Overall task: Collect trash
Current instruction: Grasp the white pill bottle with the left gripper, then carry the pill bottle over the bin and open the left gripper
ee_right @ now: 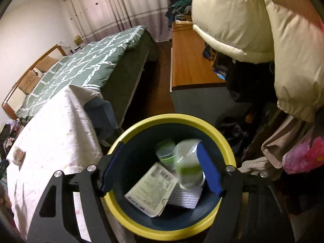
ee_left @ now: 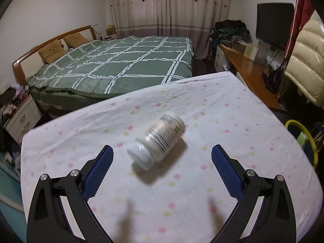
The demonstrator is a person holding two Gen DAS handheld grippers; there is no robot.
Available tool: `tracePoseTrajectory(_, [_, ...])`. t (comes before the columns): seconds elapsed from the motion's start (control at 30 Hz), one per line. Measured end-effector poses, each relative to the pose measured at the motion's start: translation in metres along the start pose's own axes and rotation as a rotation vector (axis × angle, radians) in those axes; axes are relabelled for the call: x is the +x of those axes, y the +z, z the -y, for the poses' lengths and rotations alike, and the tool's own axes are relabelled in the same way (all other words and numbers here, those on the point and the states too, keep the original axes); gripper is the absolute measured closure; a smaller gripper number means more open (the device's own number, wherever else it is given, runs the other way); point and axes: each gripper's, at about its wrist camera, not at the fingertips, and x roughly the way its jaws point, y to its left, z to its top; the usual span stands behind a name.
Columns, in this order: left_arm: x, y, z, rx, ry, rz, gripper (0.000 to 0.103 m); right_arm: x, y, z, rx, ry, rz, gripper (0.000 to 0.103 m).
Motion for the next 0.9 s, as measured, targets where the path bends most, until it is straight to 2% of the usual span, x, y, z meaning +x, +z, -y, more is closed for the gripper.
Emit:
tracePoseTrajectory(0.27, [0.053,0.025,-0.023,0.003,-0.082,-0.090,0.009,-0.015,-0.004,-0.020,-0.053,0.037,0.002,0.034])
tracePoseTrajectory(0.47, [0.083,0.028,-0.018,0.068,-0.115,-0.167,0.026,-0.023,-0.006,-0.024,-0.076,0.056,-0.004,0.034])
tracePoseTrajectory(0.57, [0.086,0.026,-0.011,0.090,-0.123,-0.185,0.040,-0.029,-0.008,-0.023,-0.080,0.062,0.000,0.034])
tracePoseTrajectory(0.63, [0.087,0.026,-0.007,0.104,-0.130,-0.199,0.054,-0.032,-0.009,-0.020,-0.078,0.067,0.002,0.034])
tracePoseTrajectory(0.8, [0.079,0.022,0.008,0.107,-0.102,-0.204,0.055,-0.037,-0.013,-0.010,-0.067,0.088,-0.001,0.034])
tracePoseTrajectory(0.9, [0.056,0.018,0.037,0.124,-0.117,-0.177,0.056,-0.042,-0.017,-0.004,-0.063,0.100,0.001,0.034])
